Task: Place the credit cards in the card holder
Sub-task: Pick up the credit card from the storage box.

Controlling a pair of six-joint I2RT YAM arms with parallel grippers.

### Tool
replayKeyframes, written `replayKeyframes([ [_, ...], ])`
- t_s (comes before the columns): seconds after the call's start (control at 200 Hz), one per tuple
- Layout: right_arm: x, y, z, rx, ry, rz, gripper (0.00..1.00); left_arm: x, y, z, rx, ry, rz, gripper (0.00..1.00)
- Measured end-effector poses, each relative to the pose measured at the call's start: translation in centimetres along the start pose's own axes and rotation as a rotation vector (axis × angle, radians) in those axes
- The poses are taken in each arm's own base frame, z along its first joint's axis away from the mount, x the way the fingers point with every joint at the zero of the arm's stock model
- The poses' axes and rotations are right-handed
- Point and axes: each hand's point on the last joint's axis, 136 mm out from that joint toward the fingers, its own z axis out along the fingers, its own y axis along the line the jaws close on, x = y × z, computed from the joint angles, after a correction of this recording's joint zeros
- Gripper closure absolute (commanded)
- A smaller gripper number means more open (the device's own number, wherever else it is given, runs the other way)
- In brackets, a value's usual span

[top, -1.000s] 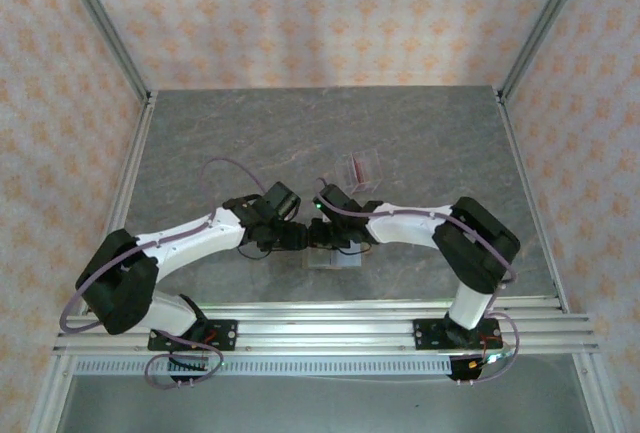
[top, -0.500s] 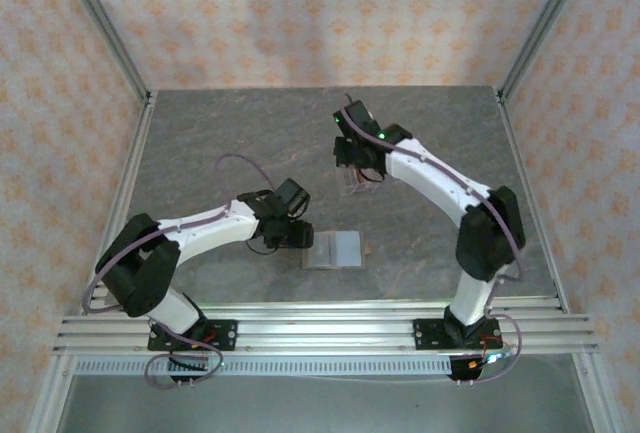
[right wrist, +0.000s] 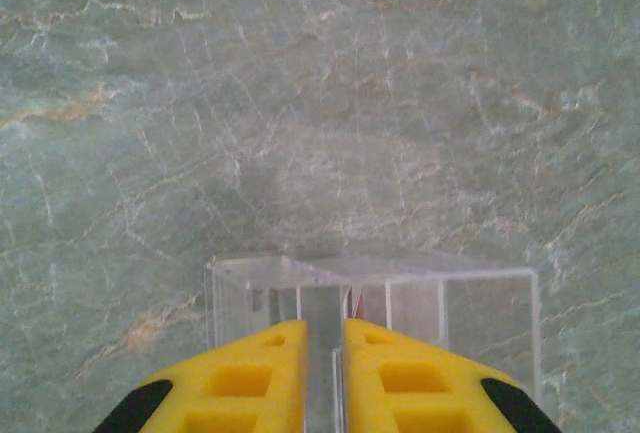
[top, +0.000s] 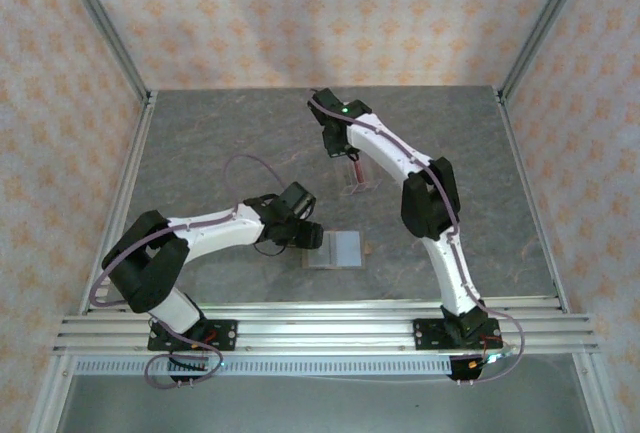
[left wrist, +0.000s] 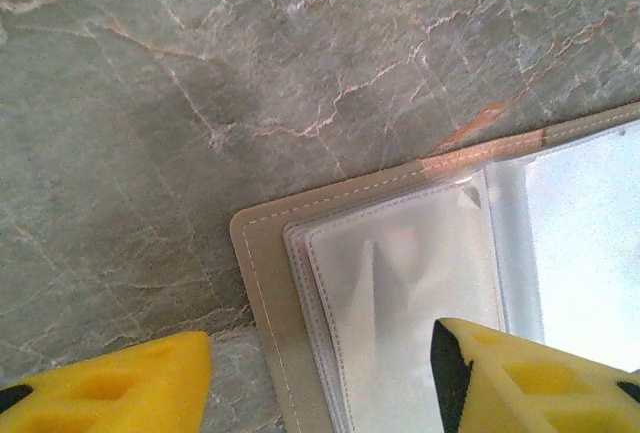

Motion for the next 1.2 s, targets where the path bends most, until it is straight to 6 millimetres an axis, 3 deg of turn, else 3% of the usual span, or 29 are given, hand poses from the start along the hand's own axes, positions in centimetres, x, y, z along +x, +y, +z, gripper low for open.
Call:
replayKeyframes([
  [0.165,-0.9,-0.2,0.5,0.03,-0.002,-0.019,0.83,0.1,-0.1,0.2,0.014,-0.006,0.001,0.4],
  [0.555,1.0,-0.8,2.7,0.07,0.085,-0.054,0.8,-0.1,-0.6,0.3,0.04,-0.01,0.003,0.4],
  [1.201,1.1,-0.6,3.0,0.064,0.095,-0.078,0.85,0.2,-0.3,0.9,0.028,0.007,0.001,0.4],
])
